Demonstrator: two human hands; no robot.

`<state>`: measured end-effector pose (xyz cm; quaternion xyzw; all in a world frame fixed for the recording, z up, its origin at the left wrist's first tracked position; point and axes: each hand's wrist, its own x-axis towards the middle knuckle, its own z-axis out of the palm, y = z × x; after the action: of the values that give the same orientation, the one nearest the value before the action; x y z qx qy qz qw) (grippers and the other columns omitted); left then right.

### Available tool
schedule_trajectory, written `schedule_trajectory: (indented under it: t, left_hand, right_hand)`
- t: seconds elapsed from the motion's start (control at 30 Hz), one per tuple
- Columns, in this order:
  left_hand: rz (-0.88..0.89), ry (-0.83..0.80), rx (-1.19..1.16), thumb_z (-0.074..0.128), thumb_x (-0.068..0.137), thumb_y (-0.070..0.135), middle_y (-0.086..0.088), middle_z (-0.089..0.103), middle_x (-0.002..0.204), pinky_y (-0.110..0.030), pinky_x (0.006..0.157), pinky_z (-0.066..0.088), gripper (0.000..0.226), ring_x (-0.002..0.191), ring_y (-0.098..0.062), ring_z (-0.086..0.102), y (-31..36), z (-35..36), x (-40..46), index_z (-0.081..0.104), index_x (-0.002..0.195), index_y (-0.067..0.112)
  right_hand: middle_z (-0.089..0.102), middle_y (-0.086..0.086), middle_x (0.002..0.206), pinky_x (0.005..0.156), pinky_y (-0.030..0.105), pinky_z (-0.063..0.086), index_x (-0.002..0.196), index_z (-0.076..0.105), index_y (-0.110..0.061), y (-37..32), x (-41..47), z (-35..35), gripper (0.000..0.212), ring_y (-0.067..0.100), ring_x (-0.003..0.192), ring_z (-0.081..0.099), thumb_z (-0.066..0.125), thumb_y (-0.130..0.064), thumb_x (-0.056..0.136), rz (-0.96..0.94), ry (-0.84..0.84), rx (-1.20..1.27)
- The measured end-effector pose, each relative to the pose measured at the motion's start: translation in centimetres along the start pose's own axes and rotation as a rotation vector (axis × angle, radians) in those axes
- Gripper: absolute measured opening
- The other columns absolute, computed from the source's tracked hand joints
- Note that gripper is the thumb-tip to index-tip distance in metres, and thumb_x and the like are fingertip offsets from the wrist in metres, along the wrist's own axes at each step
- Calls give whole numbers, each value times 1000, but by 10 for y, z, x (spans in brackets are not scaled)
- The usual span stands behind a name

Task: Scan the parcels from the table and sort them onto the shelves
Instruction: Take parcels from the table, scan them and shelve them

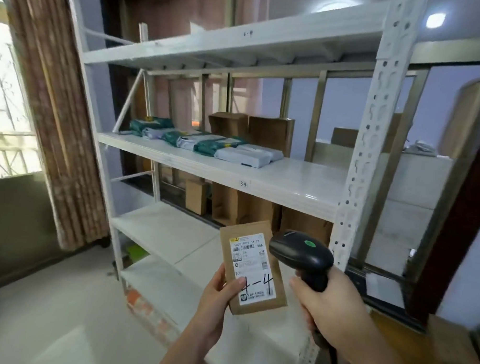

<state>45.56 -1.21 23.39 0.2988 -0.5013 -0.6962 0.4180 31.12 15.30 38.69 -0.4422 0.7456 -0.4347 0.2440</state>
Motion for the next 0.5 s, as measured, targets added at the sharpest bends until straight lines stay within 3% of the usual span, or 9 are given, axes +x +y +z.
schedule_trajectory:
  t: [0.17, 0.27, 0.4, 0.5]
  left_hand:
    - [116, -12, 58, 83, 81, 29, -10, 74, 130, -53, 110, 51, 70, 120, -32, 71, 68, -48, 40, 57, 146, 23]
    - [167, -24, 93, 87, 77, 36, -8, 76, 128, -53, 110, 51, 81, 118, -29, 72, 103, -64, 67, 53, 150, 23]
    - [207, -54, 95, 88, 82, 31, -4, 77, 124, -48, 104, 56, 78, 113, -26, 75, 148, -62, 110, 51, 150, 25]
    - [230, -89, 53, 83, 86, 29, -2, 76, 127, -50, 105, 56, 74, 112, -25, 75, 176, -45, 147, 48, 152, 25]
  right_hand:
    - [60, -7, 64, 48, 18, 49, 100, 55, -28, -63, 29, 49, 12, 8, 45, 56, 64, -22, 95, -76, -28, 50]
    - [61, -5, 59, 49, 22, 50, 98, 56, -27, -87, 46, 64, 10, 10, 44, 56, 65, -23, 94, -121, 0, 61]
    - [59, 4, 51, 52, 33, 52, 89, 58, -24, -114, 74, 66, 6, 15, 45, 54, 64, -24, 92, -208, 67, 64]
    - [60, 5, 52, 57, 33, 55, 86, 58, -21, -129, 99, 56, 11, 14, 45, 56, 62, -27, 94, -240, 136, 30]
